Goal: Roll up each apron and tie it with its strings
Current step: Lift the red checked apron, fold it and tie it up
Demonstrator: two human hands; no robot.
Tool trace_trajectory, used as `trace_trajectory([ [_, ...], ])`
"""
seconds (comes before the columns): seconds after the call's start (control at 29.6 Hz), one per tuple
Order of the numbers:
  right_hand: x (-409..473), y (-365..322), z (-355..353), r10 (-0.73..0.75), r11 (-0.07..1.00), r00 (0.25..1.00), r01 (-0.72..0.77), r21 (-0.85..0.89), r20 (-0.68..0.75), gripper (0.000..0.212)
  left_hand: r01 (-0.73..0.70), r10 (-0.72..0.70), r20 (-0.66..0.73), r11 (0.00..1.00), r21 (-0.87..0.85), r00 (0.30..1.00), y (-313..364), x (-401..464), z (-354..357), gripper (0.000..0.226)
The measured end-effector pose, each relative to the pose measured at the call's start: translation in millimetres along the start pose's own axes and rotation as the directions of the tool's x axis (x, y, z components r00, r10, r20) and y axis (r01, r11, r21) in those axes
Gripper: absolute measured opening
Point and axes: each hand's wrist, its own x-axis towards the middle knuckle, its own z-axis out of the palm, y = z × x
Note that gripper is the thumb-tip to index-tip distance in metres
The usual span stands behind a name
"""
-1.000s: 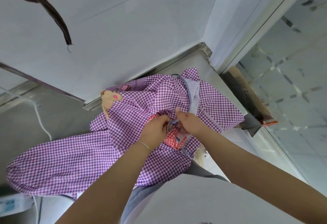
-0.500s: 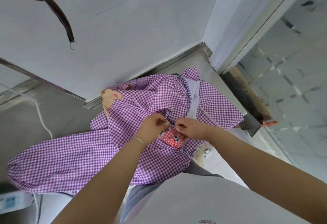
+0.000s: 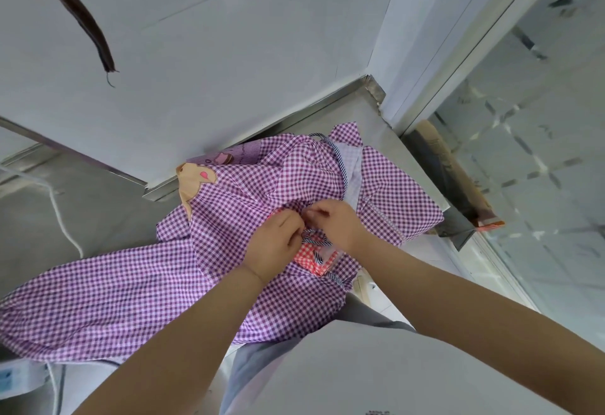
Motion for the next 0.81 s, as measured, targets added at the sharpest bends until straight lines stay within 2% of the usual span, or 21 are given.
trace_trajectory([
  [0.07,2.1,1.5,4.9,0.072,0.988,0.994,-0.082,0.132,0.08,0.018,0.021,-0.018,-0.111,0.999,0.027,0.994,0.0,-5.2,9.4,0.017],
  [0.17,5.5,6.5,5.8,0.096,0.974,0.987,-0.12,0.19,0.132,0.016,0.157,-0.165,-0.216,0.986,-0.052,0.962,5.5,-11.1,15.9,0.025],
  [0.27,10.5,7.1,0.5,0.046,0.99,0.985,-0.068,0.127,0.167,0.015,0.261,-0.285,-0.233,0.957,-0.128,0.93,10.4,-11.2,17.4,0.028],
  [0.47,22.5,0.5,-9.8,0.023,1.0,0.957,-0.02,-0.012,0.29,0.023,0.325,-0.362,-0.213,0.927,-0.188,0.908,13.9,-9.6,15.9,0.047],
  [0.57,25.9,-1.6,-10.9,0.02,0.999,0.945,-0.003,-0.053,0.327,0.022,0.317,-0.363,-0.257,0.926,-0.205,0.895,14.8,-8.9,16.3,0.035],
  [0.64,25.5,-0.5,-9.6,0.026,0.999,0.952,-0.016,-0.036,0.306,0.019,0.269,-0.312,-0.277,0.946,-0.181,0.909,14.2,-10.0,17.1,0.026],
  [0.71,24.3,0.9,-8.1,0.047,0.999,0.957,-0.043,-0.02,0.288,0.018,0.273,-0.319,-0.275,0.942,-0.194,0.907,13.3,-11.2,17.7,0.017],
  [0.81,22.3,1.7,-7.7,0.067,0.997,0.957,-0.071,0.003,0.281,0.019,0.307,-0.361,-0.285,0.927,-0.217,0.888,9.8,-11.8,20.5,0.022],
])
